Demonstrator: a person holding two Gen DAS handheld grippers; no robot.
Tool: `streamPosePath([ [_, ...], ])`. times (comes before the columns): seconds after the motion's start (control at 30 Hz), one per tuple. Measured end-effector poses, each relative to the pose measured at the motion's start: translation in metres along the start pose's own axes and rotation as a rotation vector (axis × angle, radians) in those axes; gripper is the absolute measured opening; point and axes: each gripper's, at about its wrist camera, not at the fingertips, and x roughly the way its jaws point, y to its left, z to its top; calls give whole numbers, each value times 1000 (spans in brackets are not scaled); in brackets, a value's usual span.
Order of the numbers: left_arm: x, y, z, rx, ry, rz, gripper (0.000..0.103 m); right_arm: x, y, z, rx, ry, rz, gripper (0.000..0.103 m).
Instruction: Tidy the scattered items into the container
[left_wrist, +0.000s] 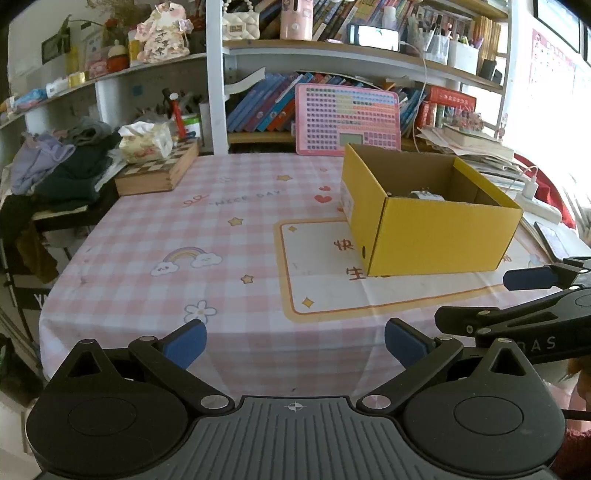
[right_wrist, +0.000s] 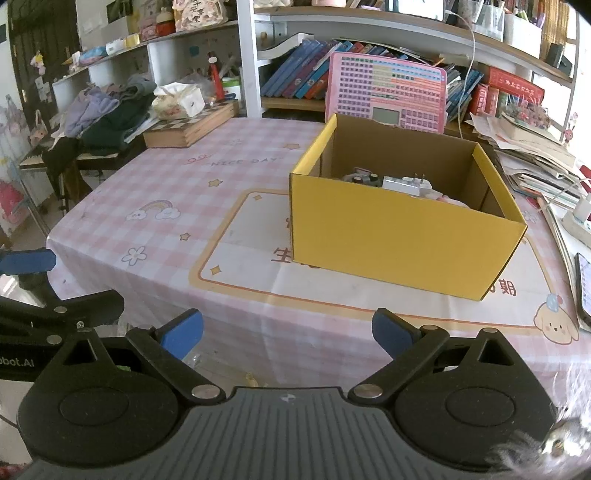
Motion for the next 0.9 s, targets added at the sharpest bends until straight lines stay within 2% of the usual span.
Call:
streamPosePath([
  [0.9, 2, 7, -1, -4, 7, -19, 103, 4, 5, 1, -1, 6, -2, 99],
])
